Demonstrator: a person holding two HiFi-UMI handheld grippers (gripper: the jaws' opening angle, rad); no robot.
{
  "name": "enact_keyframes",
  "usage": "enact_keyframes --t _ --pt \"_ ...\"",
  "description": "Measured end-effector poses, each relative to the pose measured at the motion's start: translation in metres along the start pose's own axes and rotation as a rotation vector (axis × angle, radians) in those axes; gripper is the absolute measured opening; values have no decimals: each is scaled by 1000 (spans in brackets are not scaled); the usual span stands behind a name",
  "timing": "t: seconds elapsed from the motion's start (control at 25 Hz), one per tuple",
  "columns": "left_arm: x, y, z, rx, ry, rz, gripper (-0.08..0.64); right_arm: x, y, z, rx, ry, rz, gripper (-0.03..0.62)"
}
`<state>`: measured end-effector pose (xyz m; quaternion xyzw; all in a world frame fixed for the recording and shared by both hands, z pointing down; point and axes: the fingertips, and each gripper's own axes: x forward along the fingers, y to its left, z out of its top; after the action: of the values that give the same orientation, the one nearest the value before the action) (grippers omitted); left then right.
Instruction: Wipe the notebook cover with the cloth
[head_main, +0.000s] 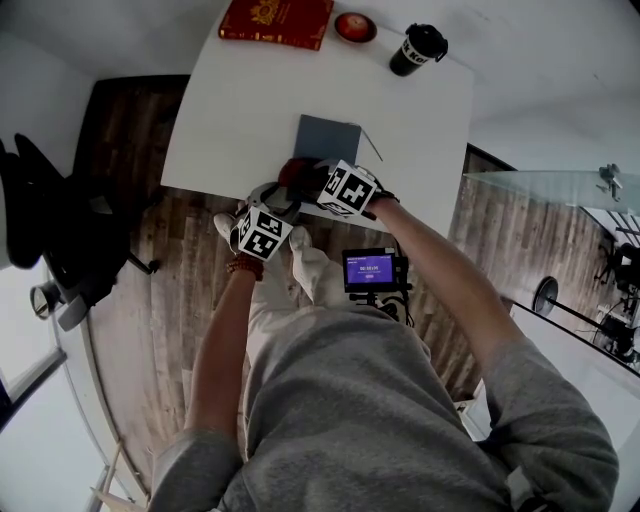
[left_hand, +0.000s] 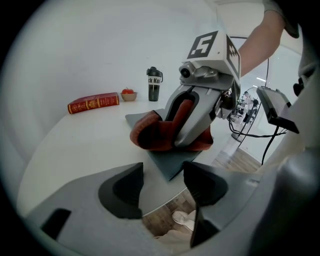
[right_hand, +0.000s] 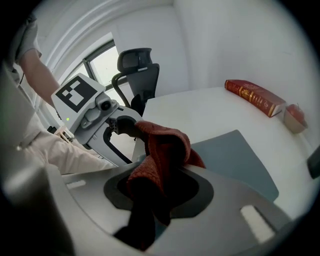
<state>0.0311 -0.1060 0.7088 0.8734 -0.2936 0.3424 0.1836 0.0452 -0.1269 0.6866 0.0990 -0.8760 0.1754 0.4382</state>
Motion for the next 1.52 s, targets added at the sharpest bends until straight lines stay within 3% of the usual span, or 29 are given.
enact_keyframes --t 0.64,0.96,1.08,1.2,1.52 --pt "0 -4 -1 15 12 -1 247 2 38 -8 -3 4 142 133" --pt "-1 -4 1 23 5 -6 242 -14 30 4 -173 -12 130 141" --pt "-1 -4 0 18 5 -9 242 -38 0 19 -196 -63 62 143" --pt "-2 -4 0 17 2 -5 242 -58 -52 22 -218 -73 -58 143" --pt "-2 -5 1 22 3 -1 242 -80 -155 -3 -264 55 -322 143"
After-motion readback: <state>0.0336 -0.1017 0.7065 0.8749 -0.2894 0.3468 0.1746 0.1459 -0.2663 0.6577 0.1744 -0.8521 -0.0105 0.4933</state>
